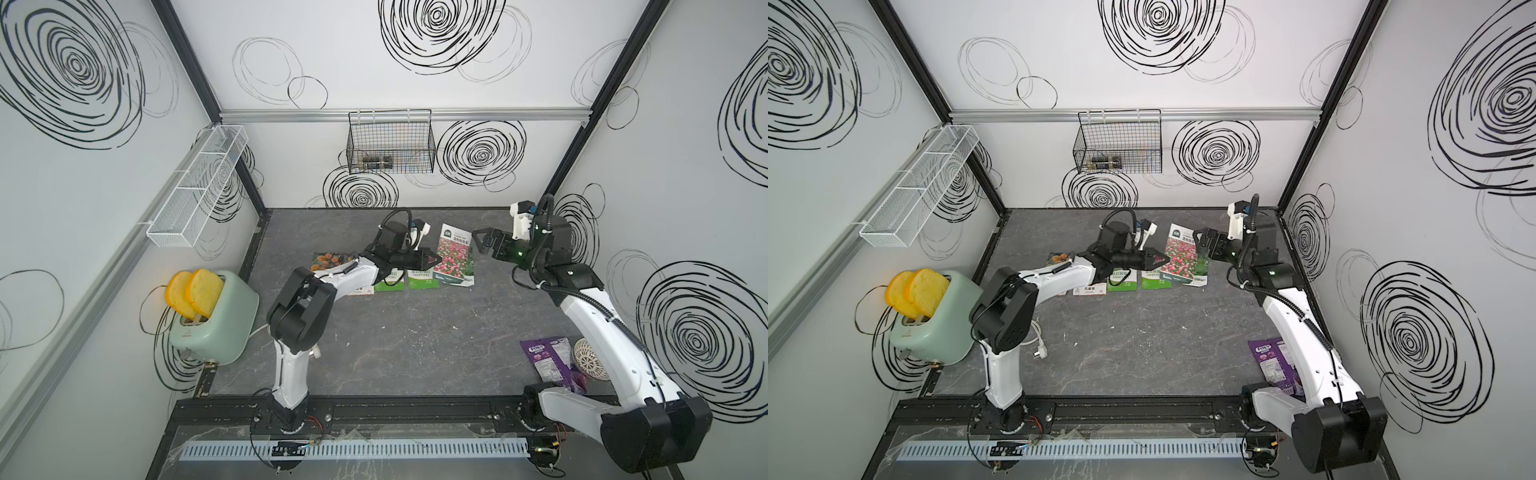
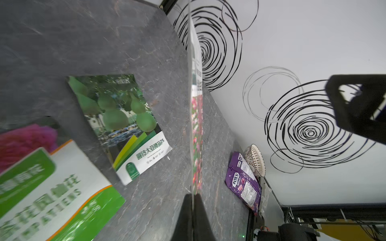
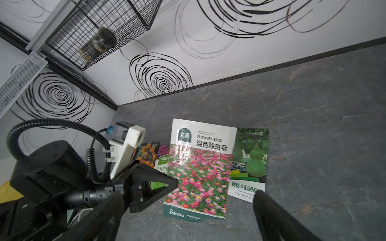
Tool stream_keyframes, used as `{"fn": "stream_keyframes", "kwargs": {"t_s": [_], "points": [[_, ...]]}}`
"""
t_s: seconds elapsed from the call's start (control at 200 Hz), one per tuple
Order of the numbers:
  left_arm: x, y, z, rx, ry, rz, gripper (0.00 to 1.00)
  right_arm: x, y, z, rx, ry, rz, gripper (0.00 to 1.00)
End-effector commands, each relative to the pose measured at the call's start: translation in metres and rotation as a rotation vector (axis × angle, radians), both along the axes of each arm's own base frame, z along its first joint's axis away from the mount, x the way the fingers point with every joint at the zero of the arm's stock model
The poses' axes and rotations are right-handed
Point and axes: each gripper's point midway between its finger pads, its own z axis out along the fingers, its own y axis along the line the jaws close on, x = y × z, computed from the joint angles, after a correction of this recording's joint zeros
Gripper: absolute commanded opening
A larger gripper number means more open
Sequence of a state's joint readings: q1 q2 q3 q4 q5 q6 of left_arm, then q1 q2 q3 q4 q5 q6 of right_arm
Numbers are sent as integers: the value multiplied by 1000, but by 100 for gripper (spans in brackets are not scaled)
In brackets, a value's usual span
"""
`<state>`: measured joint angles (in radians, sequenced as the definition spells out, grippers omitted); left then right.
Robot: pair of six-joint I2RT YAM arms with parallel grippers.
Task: Arrange the seed packets in a row
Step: Pick up the seed packet from the center of the board.
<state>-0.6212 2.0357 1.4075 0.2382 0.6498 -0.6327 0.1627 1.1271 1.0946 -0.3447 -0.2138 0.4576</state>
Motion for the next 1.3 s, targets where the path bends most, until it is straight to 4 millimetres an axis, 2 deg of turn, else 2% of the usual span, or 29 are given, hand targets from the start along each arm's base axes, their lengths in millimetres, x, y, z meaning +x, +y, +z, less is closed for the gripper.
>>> {"fn": "stream_keyframes", "kwargs": {"t_s": [0.0, 0.09, 0.155, 0.215, 0.31, 0.395, 0.455, 0.6, 0.64, 0.77, 0.99, 1.291], "points": [[10, -35, 2, -68, 57, 70, 0, -8, -27, -17, -30, 45, -155, 98], [11, -58, -10, -94, 99, 83, 0, -15, -35, -20, -42, 40, -193, 98], [9, -76, -12, -110, 103, 69, 0, -21, -39, -21, -48, 32, -213, 98], [6, -90, -8, -140, 103, 53, 0, -27, -43, -25, -45, 32, -228, 98], [8, -99, -2, -196, 119, 69, 0, -36, -49, -30, -19, 29, -263, 98], [13, -94, 11, -265, 136, 105, 0, -39, -48, -33, 21, 36, -250, 98], [19, -88, 28, -320, 127, 132, 0, -38, -43, -37, 49, 57, -234, 98], [30, -71, 55, -399, 156, 174, 0, -33, -20, -47, 179, 91, -129, 98], [33, -67, 58, -411, 171, 176, 0, -32, -12, -48, 214, 100, -97, 98], [39, -53, 64, -450, 206, 187, 0, -32, -7, -58, 356, 144, -89, 100], [46, -32, 72, -523, 251, 202, 0, -37, 2, -92, 610, 245, -97, 87], [32, -34, 81, -541, 274, 129, 0, -20, -7, -100, 698, 240, -111, 79]]}}
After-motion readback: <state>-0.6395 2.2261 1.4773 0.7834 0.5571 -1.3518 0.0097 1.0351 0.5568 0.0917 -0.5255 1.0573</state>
